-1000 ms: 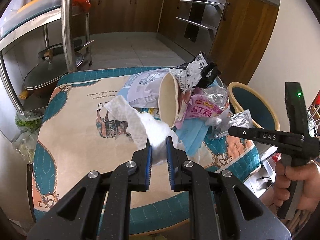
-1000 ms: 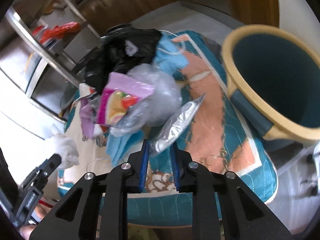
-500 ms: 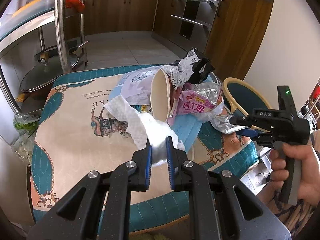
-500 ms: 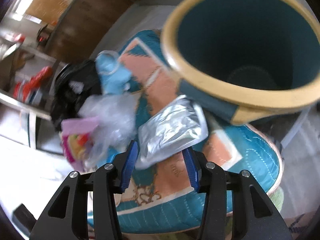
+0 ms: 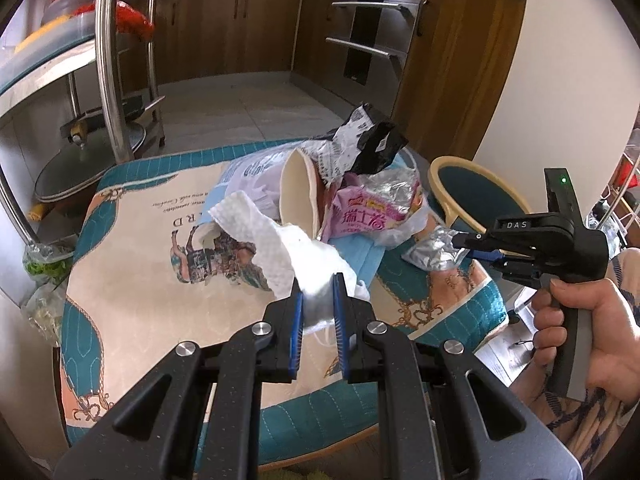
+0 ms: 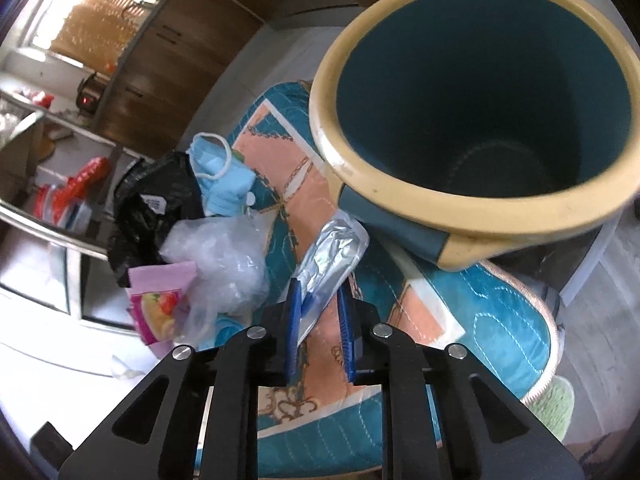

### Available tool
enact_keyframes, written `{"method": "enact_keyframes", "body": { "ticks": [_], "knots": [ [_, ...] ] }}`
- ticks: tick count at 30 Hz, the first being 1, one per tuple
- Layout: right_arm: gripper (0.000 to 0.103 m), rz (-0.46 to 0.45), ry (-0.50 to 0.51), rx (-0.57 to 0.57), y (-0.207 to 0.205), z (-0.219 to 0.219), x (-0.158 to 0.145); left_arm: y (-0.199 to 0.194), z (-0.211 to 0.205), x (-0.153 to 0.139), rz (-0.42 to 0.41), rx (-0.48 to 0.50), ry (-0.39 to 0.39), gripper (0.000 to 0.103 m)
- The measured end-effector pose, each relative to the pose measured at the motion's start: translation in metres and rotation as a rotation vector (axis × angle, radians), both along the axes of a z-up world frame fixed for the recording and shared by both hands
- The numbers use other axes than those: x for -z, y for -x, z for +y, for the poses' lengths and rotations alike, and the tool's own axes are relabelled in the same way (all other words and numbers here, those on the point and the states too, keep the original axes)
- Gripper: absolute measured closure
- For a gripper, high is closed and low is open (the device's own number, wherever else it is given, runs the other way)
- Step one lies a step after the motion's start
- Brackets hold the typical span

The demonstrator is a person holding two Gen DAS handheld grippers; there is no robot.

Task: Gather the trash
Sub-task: 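Lift the tissue and blister pack and carry both over the teal bin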

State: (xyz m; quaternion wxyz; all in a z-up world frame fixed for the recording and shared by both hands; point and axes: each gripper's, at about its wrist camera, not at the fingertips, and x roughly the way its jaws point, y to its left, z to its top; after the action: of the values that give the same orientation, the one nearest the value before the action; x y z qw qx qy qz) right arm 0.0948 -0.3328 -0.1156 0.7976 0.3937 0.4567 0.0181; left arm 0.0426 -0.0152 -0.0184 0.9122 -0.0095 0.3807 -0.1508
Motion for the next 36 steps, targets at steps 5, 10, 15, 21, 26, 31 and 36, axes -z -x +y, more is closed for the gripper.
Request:
{"method": "enact_keyframes", "body": {
  "ticks": [5,10,15,21,26,31,36],
  "knots": [
    [0.093,-0.046,0.003,-0.028,0.012,-0.003,-0.016,0.003,-0.008,-0.006,-0.026,0.020,-0.004,0.090],
    [0.093,-0.114,0.058,-0.062,0.011,0.007,-0.039,0.006,-0.018,-0.013,-0.051,0.050,-0.004,0.090],
    [0.093,-0.205,0.144,-0.109,0.016,0.009,-0.072,0.006,-0.032,-0.018,-0.062,0.084,0.006,0.090],
    [0.093,-0.305,0.269,-0.157,0.028,0.005,-0.104,0.005,-0.057,-0.025,-0.080,0.139,0.022,0.090],
    [0.093,-0.340,0.316,-0.153,0.036,-0.014,-0.117,-0.006,-0.081,-0.028,-0.065,0.197,0.050,0.090],
    [0.093,-0.370,0.353,-0.128,0.043,-0.037,-0.129,-0.018,-0.110,-0.036,-0.063,0.258,0.079,0.090],
    [0.093,-0.363,0.404,-0.086,0.045,-0.059,-0.121,-0.035,-0.145,-0.040,-0.068,0.330,0.097,0.090]
  ]
}}
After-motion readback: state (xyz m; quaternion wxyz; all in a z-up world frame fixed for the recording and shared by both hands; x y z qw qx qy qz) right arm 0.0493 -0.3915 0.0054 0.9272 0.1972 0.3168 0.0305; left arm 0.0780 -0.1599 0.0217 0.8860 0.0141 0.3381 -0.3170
